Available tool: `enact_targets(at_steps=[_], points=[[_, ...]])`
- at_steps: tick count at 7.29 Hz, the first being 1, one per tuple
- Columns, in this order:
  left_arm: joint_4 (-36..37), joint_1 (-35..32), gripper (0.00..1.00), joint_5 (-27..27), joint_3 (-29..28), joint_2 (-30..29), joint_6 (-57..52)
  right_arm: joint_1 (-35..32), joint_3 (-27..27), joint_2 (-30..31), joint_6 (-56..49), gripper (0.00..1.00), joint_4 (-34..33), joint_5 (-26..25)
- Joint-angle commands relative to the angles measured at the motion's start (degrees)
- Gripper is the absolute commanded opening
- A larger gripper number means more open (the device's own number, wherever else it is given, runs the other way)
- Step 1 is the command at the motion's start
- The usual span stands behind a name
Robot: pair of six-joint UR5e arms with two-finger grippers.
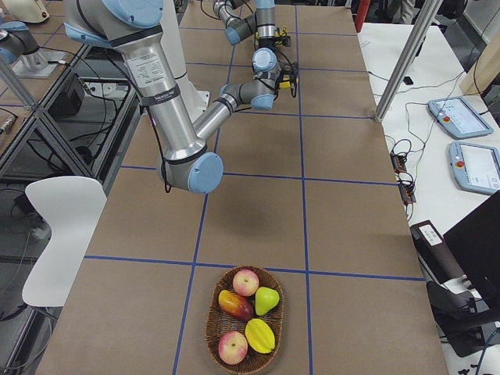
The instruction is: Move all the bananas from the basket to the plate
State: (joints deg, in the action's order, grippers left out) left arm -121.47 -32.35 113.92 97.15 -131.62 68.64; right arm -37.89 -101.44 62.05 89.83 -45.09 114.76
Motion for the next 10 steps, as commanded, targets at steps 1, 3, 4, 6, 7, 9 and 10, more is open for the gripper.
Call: enact_targets(at_steps=[1,3,4,6,7,9,10], points=[[0.00,0.00,0.22,-0.01,0.06,0.13,0.09,0.01,0.01,0.00,-0.01,0.00,0.00,0.89],[0.00,0.09,0.00,-0.01,0.49,0.31,0.52,0.01,0.10,0.09,-0.36,0.04,0.00,0.90],[0.00,0.09,0.00,-0.01,0.58,0.31,0.62,0.01,0.19,0.26,-0.53,0.99,0.35,0.90],[0.35,0.00,0.00,-0.01,0.67,0.40,0.79,-0.34,-0.07,1.05,-0.88,1.00,0.87,1.08],[0.53,-0.17,0.00,-0.01,0.85,1.01,0.71,-0.52,-0.51,2.19,-0.88,1.00,1.14,0.90],[1.14,-0.69,0.00,0.07,3.90,5.64,-0.08,-1.92,-1.82,4.38,-0.88,1.00,1.23,0.81],[1.40,-3.74,0.00,0.34,4.71,9.50,-2.96,-2.62,-2.18,5.96,-0.97,1.00,1.23,0.55]])
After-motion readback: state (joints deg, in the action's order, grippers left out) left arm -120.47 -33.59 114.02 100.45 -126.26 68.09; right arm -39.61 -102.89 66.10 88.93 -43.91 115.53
